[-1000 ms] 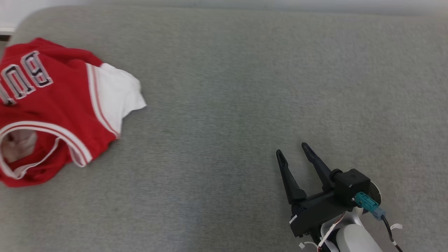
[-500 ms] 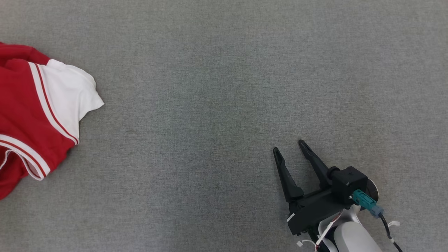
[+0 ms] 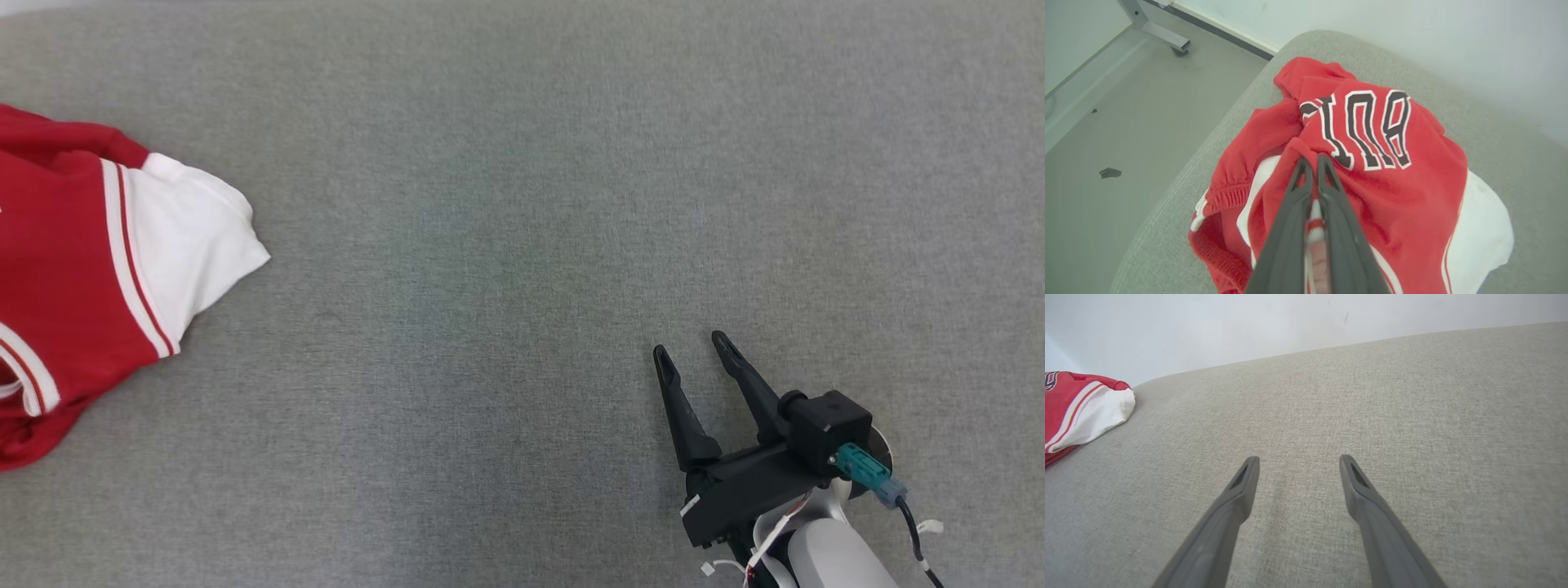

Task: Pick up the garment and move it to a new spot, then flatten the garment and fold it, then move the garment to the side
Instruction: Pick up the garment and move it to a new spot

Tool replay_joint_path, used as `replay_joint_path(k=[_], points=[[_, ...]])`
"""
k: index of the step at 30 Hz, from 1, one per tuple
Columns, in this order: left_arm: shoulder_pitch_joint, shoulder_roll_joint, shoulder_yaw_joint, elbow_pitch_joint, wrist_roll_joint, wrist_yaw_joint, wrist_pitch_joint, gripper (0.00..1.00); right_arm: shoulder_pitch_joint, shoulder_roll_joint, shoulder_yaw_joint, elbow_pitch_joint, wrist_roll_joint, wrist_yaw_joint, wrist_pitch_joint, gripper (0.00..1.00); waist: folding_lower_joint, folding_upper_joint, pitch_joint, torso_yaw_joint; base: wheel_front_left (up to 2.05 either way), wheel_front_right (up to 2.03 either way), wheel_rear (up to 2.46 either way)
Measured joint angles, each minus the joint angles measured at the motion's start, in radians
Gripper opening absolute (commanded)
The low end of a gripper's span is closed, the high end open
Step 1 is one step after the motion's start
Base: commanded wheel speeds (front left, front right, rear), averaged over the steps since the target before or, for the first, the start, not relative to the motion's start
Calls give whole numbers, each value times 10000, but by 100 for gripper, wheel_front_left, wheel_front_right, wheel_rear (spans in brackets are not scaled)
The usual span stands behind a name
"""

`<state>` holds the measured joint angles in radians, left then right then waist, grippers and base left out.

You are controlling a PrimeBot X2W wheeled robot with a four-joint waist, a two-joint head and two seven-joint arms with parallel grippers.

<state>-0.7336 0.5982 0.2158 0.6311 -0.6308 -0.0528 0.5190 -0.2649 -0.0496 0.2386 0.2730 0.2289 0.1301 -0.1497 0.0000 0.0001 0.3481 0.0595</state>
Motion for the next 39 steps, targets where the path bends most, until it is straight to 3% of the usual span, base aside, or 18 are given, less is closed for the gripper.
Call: replay_joint_path(k=[6,11,19,26,39], points=[[-1242,113,-493,121,-59,-529,-407,0,133,4,6,395,343,0,-290,100,0,-1,-676,187,0,0,0],[-2223,2,-1237,-173,-113,-708,-568,0,297,2,31,817,690,0,-537,100,-2,-1,-1431,251,0,0,0],[-3100,-1110,-2374,-1768,-426,-675,-27,0,871,0,123,1375,1007,0,-767,100,-3,-2,-2724,-6,0,0,0],[-3437,-1879,-2821,-2888,-568,-500,249,0,1012,4,272,1490,1225,0,-809,100,-3,-3,-3329,-869,0,0,0],[-3451,-3154,-3045,-3124,-1300,-522,-130,0,877,2,353,1419,1195,0,-734,100,-1,-2,-3436,-2841,0,0,0]])
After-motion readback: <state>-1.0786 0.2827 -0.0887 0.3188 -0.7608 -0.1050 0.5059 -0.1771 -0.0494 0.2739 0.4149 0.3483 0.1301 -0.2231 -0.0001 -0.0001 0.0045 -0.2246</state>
